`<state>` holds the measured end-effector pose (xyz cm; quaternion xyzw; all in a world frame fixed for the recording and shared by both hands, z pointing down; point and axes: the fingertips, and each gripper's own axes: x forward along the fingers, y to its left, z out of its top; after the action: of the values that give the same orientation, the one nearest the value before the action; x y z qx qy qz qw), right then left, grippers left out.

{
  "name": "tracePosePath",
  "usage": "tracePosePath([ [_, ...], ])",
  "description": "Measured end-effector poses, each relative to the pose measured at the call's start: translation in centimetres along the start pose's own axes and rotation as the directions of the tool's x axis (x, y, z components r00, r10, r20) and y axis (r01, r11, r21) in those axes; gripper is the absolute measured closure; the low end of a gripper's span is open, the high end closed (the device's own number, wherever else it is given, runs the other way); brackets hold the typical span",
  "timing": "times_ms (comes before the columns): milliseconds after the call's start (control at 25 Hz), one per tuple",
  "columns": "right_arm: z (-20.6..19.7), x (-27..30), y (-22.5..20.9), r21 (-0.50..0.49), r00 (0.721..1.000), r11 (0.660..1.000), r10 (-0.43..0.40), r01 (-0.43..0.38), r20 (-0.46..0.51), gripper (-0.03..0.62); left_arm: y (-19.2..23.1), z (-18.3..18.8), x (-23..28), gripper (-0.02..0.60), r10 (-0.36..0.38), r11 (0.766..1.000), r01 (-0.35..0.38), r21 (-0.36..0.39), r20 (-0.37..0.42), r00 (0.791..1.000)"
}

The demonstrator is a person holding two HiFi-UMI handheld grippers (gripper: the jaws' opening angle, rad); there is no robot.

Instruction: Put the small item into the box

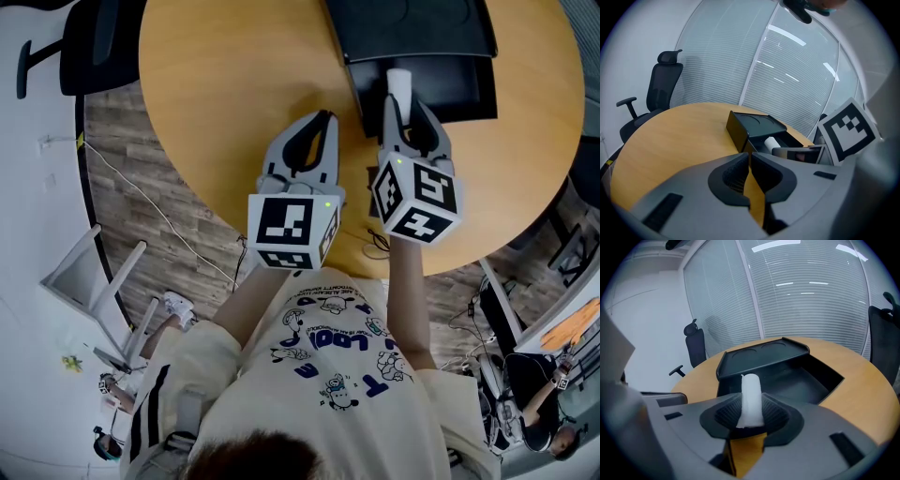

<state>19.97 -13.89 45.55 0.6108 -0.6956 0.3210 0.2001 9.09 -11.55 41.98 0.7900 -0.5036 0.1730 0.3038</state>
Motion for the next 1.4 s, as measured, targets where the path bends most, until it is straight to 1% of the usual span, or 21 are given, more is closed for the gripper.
tracePosePath([
  [440,0.0,0.3,-0.1,-0.004,1.0,1.0,-0.016,0.016,-0.001,0.441,0.2,-0.1,-0.2,0.552,0.001,1.0,-0.001,-0.012,0.002,1.0],
  [680,0.0,0.3,-0.2,0.012,1.0,1.0,-0.005,0.005,-0.001,0.416,0.2,-0.2,-0.4,0.552,0.001,1.0,-0.001,-0.016,0.006,1.0],
  [1080,0.6,-0.8,-0.2,0.045,0.999,0.999,-0.014,0.012,0.039,0.419,0.1,0.5,-0.9,0.552,-0.004,1.0,0.004,-0.009,0.03,1.0],
  [1400,2.1,-3.2,1.2,0.045,0.994,0.999,-0.029,0.025,0.108,0.521,-0.1,2.2,-2.3,0.552,-0.017,1.0,0.015,0.019,0.071,0.997],
])
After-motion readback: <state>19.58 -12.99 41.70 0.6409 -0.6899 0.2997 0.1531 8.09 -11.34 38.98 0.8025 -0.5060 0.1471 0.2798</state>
